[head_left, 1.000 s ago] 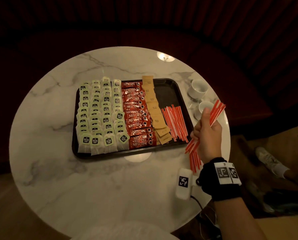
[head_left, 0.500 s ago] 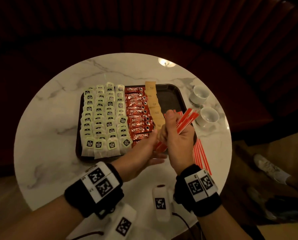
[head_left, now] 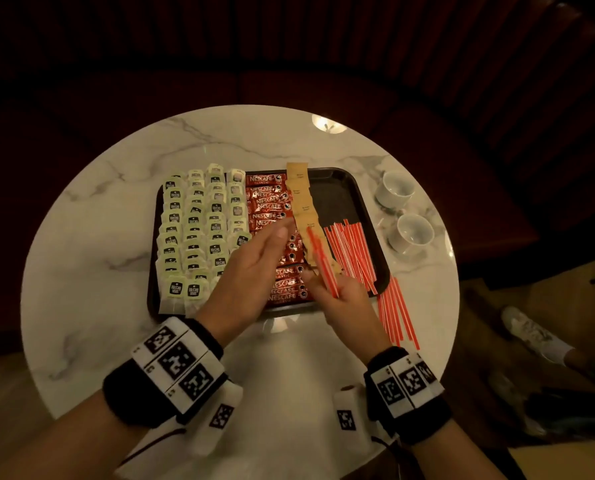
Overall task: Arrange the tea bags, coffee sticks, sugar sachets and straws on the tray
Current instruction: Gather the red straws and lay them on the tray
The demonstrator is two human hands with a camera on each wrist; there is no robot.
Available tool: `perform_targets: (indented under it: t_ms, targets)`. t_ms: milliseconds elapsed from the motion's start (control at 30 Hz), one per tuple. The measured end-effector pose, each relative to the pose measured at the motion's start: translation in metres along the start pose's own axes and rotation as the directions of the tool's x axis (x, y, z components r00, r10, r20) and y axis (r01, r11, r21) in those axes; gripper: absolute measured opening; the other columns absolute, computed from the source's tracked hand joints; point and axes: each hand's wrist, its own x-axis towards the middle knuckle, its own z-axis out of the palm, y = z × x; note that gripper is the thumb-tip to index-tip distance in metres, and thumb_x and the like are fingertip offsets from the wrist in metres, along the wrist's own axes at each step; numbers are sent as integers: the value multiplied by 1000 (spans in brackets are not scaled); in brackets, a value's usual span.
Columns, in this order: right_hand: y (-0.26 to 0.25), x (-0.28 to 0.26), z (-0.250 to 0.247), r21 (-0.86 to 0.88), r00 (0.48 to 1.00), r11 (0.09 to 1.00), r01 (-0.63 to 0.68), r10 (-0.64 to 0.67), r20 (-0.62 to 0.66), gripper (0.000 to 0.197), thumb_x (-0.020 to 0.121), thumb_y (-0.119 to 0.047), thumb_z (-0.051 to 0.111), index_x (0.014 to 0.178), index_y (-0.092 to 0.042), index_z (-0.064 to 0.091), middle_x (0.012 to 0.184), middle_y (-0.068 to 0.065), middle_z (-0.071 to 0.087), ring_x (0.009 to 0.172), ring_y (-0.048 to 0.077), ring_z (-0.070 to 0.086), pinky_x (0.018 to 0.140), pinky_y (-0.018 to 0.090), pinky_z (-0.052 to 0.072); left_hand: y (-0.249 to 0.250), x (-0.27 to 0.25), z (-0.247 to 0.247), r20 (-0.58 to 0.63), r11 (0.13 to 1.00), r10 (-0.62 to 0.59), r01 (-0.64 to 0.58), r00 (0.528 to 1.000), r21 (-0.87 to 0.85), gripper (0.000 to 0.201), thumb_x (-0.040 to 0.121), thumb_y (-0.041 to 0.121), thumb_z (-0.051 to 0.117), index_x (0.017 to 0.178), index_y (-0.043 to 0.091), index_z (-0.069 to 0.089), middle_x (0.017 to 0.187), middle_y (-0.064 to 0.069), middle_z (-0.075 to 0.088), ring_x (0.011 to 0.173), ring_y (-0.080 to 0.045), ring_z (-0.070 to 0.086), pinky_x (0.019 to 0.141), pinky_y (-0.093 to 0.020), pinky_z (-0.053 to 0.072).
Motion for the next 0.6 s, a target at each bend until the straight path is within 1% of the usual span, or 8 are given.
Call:
perform_targets:
  t_ms: [33, 100, 167, 233, 267, 367, 467, 600]
  targets:
    - [3, -1, 0, -47, 1000, 999, -13, 14, 25, 47, 98, -38, 55, 88, 8, 59, 79, 27, 57, 62, 23, 48, 61, 38, 44, 1, 0, 0, 24, 999, 38, -39, 999, 32, 39, 97, 44, 32, 133, 39, 47, 128, 26, 52, 116, 15, 48, 94, -8, 39]
    - [4, -2, 1, -95, 996, 995, -40, 47, 77, 37, 99, -27, 55, 83, 7, 60, 65, 12, 53, 54, 12, 44, 57, 29, 40, -3, -3, 4, 113, 988, 63, -78, 992, 130, 45, 101, 37, 34, 146, 31, 36, 140, 17, 45, 122, 7, 46, 101, -18, 42]
    - [2, -1, 1, -103, 991, 992, -71, 81, 104, 27, 99, -15, 52, 76, -2, 59, 56, -6, 54, 47, 2, 44, 53, 19, 38, -8, -5, 12, 199, 961, 74, -123, 977, 247, 47, 104, 32, 37, 150, 25, 32, 147, 9, 44, 128, -1, 45, 108, -29, 41]
    - [-1, -2, 1, -87, 985, 991, -103, 113, 128, 32, 99, -5, 47, 68, -15, 52, 47, -17, 54, 42, -3, 49, 47, 9, 36, -12, -7, 18, 228, 943, 63, -133, 972, 305, 48, 104, 28, 39, 151, 21, 32, 147, 7, 44, 131, -3, 43, 111, -31, 37]
    - [-3, -3, 1, -84, 984, 991, -109, 119, 135, 34, 99, -3, 46, 68, -19, 50, 45, -21, 54, 42, -6, 50, 45, 7, 36, -13, -7, 18, 220, 943, 57, -125, 974, 310, 47, 104, 26, 41, 150, 20, 34, 147, 8, 44, 130, -2, 43, 111, -29, 37]
    - [-2, -4, -1, -104, 987, 992, -66, 80, 137, 31, 98, -6, 49, 72, -22, 54, 49, -23, 56, 46, -6, 51, 47, 7, 37, -16, -5, 16, 178, 971, 13, -55, 984, 231, 43, 100, 26, 49, 143, 22, 43, 135, 10, 52, 118, 2, 52, 104, -27, 44]
    - [-1, -5, -5, -116, 984, 992, -49, 68, 165, 25, 98, -10, 54, 76, -22, 58, 54, -15, 58, 48, -5, 51, 51, 9, 38, -17, -3, 14, 173, 990, -114, 97, 978, 102, 35, 95, 32, 58, 129, 20, 58, 118, 2, 67, 105, -11, 65, 93, -41, 55]
    - [-3, -10, -7, -27, 960, 995, -97, 101, 260, 7, 97, -21, 60, 100, -26, 61, 60, -15, 57, 50, -2, 51, 52, 16, 42, -12, 4, 10, 185, 989, -145, 140, 972, 40, 15, 90, 16, 65, 104, 13, 71, 96, -1, 75, 93, -14, 71, 87, -36, 57]
